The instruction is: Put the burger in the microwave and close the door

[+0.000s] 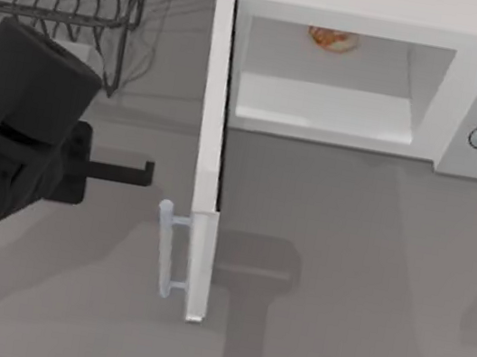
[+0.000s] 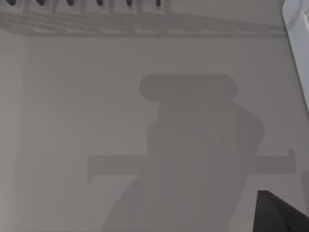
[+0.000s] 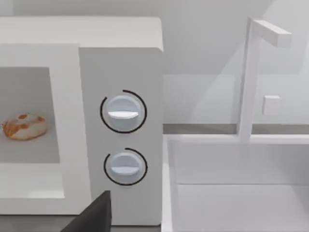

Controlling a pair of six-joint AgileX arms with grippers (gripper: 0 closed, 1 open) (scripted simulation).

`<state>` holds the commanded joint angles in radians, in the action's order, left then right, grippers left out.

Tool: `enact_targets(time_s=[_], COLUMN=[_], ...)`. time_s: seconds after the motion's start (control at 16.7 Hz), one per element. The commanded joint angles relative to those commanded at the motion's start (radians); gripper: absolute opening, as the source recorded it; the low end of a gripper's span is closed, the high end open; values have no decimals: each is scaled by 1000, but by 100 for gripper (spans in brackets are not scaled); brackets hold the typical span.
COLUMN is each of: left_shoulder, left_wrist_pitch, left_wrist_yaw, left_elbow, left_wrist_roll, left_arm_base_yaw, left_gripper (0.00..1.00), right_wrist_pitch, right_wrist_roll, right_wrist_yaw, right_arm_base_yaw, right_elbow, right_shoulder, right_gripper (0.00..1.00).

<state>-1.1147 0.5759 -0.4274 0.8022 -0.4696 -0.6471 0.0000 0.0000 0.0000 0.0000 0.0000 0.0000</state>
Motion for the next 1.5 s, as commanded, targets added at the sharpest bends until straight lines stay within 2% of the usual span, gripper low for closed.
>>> enact_targets(time_s=[0.3, 0.66, 0.84, 1.2, 1.5], left_shoulder=[-22, -123, -150, -164, -322], left_wrist_pitch=[-73, -389, -477, -477, -428], left_wrist_yaw=[2, 3, 4, -4, -91], left_elbow=[-53, -255, -323, -316, -178], left_wrist_roll=[0, 4, 6, -5, -141], left_arm_base_yaw=[2, 3, 4, -12, -157], left_gripper=[0, 0, 0, 0, 0], right_wrist_pitch=[0, 0, 0, 0, 0], right_wrist_roll=[0, 0, 0, 0, 0], right_wrist_yaw=[0, 0, 0, 0, 0], right_arm_base_yaw=[0, 0, 0, 0, 0], right_elbow=[0, 0, 0, 0, 0], right_shoulder=[0, 0, 0, 0, 0], right_gripper=[100, 100, 100, 100, 100])
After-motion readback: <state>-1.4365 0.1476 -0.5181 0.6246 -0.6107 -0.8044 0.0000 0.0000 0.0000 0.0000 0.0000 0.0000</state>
